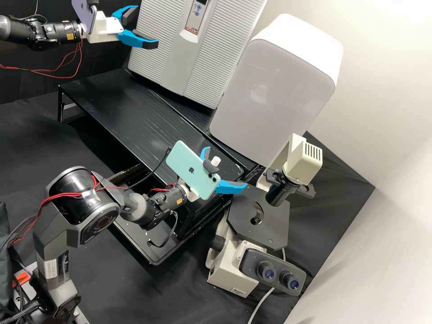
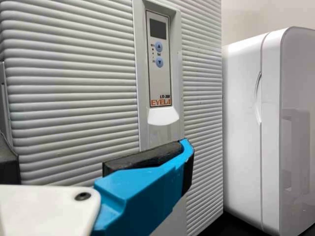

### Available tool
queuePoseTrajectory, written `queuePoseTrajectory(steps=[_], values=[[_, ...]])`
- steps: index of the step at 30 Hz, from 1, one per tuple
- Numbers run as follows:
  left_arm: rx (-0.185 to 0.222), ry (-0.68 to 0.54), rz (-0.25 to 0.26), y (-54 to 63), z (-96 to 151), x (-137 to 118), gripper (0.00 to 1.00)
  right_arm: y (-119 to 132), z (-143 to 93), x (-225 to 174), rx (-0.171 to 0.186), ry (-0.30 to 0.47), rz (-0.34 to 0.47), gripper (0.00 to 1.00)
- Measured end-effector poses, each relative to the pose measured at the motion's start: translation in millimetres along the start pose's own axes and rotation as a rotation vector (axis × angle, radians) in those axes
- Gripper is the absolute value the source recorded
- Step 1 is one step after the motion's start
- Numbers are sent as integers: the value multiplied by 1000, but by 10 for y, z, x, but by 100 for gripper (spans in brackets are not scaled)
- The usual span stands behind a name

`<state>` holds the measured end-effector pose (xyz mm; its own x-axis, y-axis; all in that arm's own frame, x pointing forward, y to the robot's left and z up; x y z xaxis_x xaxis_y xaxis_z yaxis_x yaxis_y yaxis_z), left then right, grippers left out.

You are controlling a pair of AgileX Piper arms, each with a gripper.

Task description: Open the incubator door

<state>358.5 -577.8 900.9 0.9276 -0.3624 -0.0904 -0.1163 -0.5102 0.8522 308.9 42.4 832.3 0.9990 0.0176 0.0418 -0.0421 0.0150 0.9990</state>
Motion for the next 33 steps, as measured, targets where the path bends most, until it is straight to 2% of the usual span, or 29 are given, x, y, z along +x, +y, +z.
queuePoseTrajectory(steps=[8,33], values=[[36,-4,17,15,4,0,0,0,0,0,0,0,0,100],[43,-1,45,96,-27,9,0,0,0,0,0,0,0,100]])
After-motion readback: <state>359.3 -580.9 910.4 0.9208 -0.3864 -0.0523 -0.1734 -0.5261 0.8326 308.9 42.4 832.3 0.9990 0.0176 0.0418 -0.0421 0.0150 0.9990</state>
